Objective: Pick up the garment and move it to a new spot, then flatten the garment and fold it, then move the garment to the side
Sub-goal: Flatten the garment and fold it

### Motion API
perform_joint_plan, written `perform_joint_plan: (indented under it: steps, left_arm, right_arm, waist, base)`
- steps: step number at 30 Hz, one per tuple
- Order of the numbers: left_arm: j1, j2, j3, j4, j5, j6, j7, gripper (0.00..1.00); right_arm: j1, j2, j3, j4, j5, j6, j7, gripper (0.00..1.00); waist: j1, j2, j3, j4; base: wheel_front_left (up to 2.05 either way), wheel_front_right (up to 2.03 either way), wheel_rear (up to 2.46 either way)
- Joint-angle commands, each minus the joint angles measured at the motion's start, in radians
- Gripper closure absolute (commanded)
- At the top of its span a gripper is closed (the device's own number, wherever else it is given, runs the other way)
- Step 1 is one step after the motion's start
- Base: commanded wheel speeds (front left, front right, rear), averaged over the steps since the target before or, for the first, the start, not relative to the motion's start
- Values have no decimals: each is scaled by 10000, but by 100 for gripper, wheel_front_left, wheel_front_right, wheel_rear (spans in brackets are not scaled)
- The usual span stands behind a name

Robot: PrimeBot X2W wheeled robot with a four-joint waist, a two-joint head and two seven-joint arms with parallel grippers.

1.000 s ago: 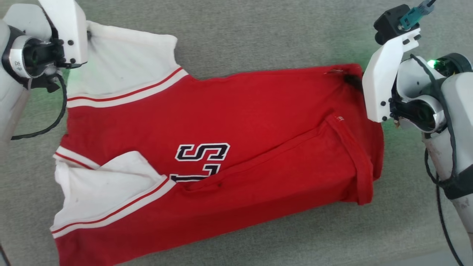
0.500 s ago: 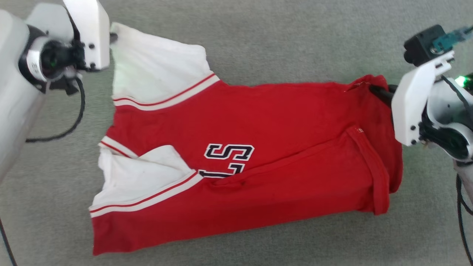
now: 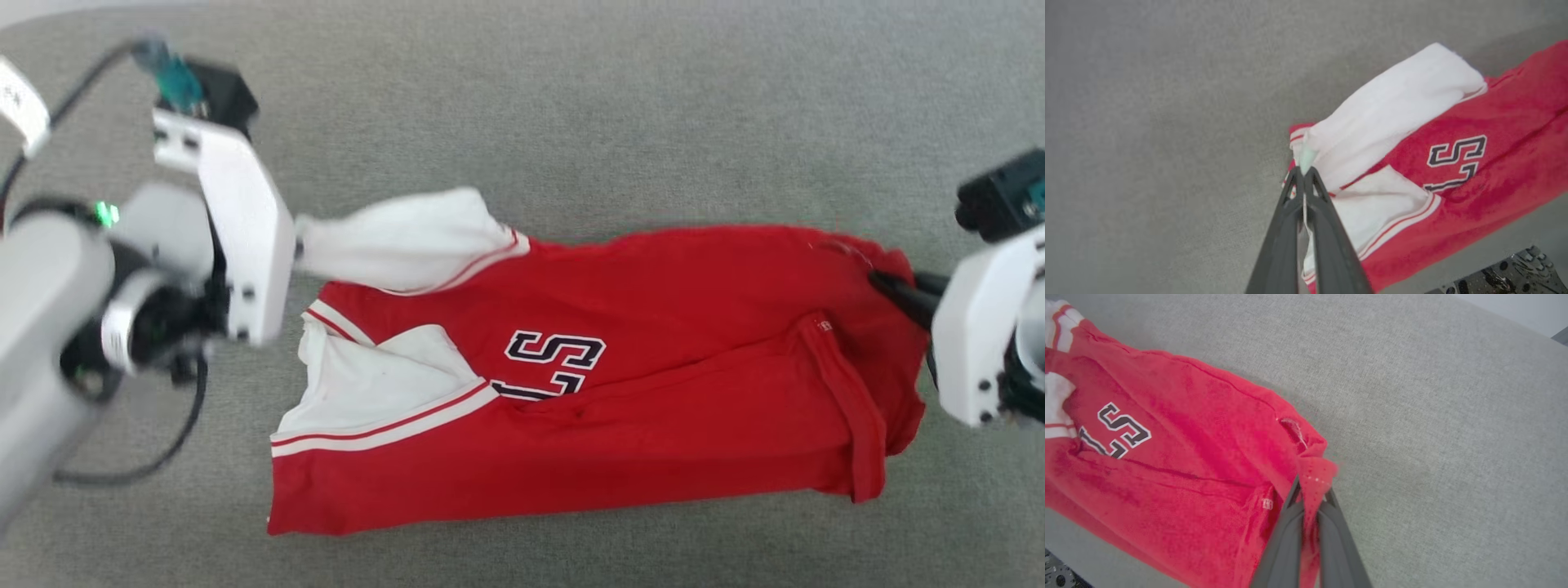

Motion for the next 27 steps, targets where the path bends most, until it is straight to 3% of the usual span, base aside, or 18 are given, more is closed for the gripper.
perform_joint_plan:
  steps: [1, 5, 9, 14, 16, 17, 18, 19, 20, 27]
  left_arm:
    - [409, 228, -32, -484, -104, 293, 57, 100]
    - [1482, 894, -104, -2053, -371, 1153, 7, 100]
    - [2568, 1273, -236, -2747, -678, 1750, -185, 100]
    - [3513, 1118, -334, -2347, -1072, 1776, -602, 100]
    - [3697, 978, -359, -1957, -1155, 1623, -815, 100]
    - [3739, 866, -342, -1738, -1124, 1511, -991, 93]
    - [3794, 744, -301, -1550, -1113, 1404, -1179, 63]
    - [3842, 621, -248, -1342, -1123, 1315, -1395, 25]
    - [3876, 572, -235, -1179, -1064, 1209, -1580, 0]
    - [4245, 378, 359, -859, -958, 552, -3354, 0]
  right_arm:
    - [358, -57, -174, -200, 76, -1, 163, 100]
    - [1424, 74, -758, -780, 113, 0, 612, 100]
    - [2426, 377, -1197, -1100, 127, 0, 821, 100]
    - [3122, 888, -1212, -830, -5, 0, 577, 100]
    - [3111, 1047, -1097, -565, -57, 0, 362, 90]
    - [3069, 1097, -1015, -422, -74, 0, 257, 65]
    - [3008, 1111, -972, -315, -98, 0, 168, 29]
    - [2964, 1119, -900, -205, -88, 0, 78, 0]
    - [2951, 1157, -858, -130, -23, 0, 20, 0]
    - [3236, 1038, -1329, -136, 198, 0, -129, 0]
  waist:
    - [0, -1, -98, 79]
    - [0, -1, -182, 139]
    - [0, -1, -202, 168]
    - [0, -1, -180, 150]
    - [0, -1, -192, 136]
    - [0, -1, -214, 135]
    - [0, -1, -233, 140]
    - [0, -1, -267, 147]
    - [0, -1, -301, 153]
    - [0, -1, -615, 256]
  base:
    - [0, 0, 0]
    - [0, 0, 0]
    - [0, 0, 0]
    - [0, 0, 0]
    - [0, 0, 0]
    - [0, 0, 0]
    - [0, 0, 0]
    - [0, 0, 0]
    - [0, 0, 0]
    - [0, 0, 0]
